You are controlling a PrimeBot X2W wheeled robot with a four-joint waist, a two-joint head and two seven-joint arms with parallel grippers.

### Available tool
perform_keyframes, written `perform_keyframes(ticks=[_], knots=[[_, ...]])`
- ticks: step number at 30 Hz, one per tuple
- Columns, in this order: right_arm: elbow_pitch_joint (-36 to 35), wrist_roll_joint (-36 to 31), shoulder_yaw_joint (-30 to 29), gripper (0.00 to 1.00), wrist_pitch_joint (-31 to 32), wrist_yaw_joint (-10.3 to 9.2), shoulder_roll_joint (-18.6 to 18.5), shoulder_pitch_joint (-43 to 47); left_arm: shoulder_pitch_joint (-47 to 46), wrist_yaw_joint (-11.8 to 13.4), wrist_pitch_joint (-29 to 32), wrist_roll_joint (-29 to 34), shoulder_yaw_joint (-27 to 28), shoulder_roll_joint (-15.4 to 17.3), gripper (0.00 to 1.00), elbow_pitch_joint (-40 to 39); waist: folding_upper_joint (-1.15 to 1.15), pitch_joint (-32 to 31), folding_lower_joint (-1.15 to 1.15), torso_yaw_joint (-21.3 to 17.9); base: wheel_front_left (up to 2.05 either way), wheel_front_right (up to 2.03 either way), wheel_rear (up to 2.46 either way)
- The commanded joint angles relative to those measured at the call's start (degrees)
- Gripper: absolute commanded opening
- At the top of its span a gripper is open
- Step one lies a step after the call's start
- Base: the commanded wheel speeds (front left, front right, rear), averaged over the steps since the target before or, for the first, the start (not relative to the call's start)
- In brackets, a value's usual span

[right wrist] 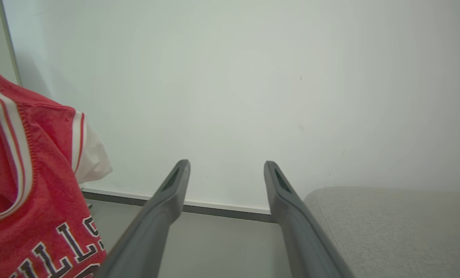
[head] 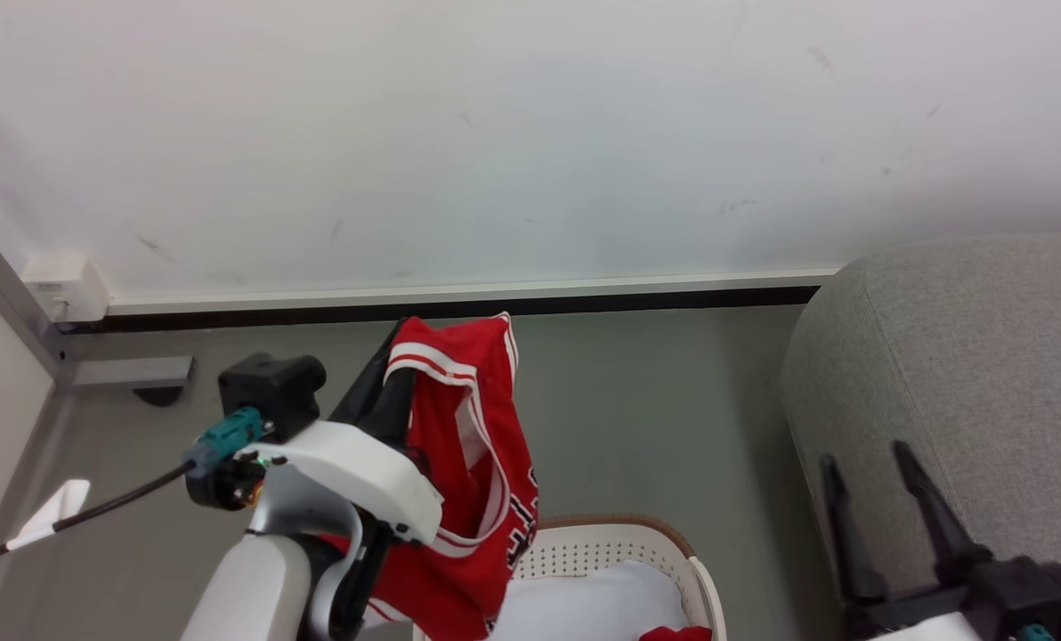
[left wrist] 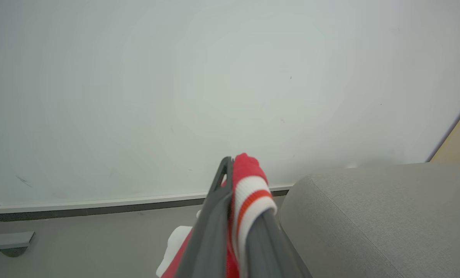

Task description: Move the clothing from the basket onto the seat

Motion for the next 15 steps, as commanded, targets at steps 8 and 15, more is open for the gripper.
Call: perform_keyframes(ticks=[8,15], knots=[[-0.5,1.9,16.7,1.00,0.0,-0.12,-6.4,-8.6,2.3,-0.1,4.2,-0.4,-1.8,1.4,0.00,-6.8,0.00,0.3,0.02,-0.2,0.00,0.00,0.00],[4.5,8.0,31.3,1.00,0.0,-0.12,-12.8,-16.6,1.4,-0.5,4.9,-0.1,-3.6,1.0,0.00,-8.2,0.00,0.2,0.02,0.1,0.00,0.00,0.00]])
